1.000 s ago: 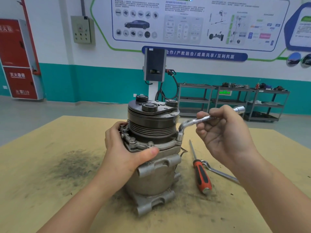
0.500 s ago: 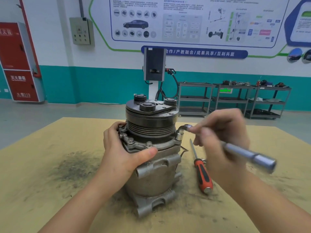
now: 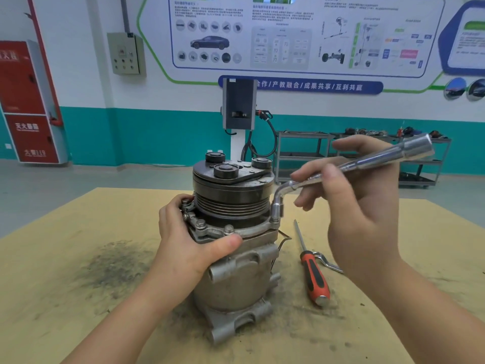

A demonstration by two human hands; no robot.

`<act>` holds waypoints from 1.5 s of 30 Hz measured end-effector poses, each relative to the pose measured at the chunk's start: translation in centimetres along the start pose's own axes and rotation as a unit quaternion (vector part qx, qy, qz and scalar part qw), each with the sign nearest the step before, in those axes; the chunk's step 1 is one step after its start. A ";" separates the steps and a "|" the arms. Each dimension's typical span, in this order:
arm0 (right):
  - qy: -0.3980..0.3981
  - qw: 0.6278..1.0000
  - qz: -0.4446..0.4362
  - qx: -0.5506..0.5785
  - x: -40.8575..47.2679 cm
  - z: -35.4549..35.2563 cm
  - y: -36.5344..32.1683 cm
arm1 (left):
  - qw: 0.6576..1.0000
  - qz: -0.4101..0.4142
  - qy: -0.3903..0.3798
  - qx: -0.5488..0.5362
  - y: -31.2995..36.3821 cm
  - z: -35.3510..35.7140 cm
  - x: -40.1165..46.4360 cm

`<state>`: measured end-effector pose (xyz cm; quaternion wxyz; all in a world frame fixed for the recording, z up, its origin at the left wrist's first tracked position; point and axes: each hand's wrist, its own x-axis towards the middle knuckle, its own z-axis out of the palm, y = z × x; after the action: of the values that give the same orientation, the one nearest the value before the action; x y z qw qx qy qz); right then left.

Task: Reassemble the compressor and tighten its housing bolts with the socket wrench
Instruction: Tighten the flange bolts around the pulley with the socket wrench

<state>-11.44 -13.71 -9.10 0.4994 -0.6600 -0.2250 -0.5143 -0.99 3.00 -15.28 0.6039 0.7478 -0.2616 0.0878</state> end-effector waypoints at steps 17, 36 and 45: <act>0.147 0.925 0.254 0.240 0.3 -0.7 2.4 | 1.000 0.000 -0.006 0.005 0.0 -0.1 0.0; -0.015 1.000 -0.019 0.006 -2.1 0.3 1.7 | 1.000 0.014 -0.005 0.007 -0.1 -0.1 0.1; -0.177 0.950 -0.072 -0.246 -1.9 2.0 -0.4 | 0.999 0.019 -0.012 -0.039 0.1 -0.2 -0.3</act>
<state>-11.61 -11.34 -10.59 0.2357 -0.8248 -0.2233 -0.4629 -1.21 3.26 -15.26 0.6279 0.7195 -0.2858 0.0797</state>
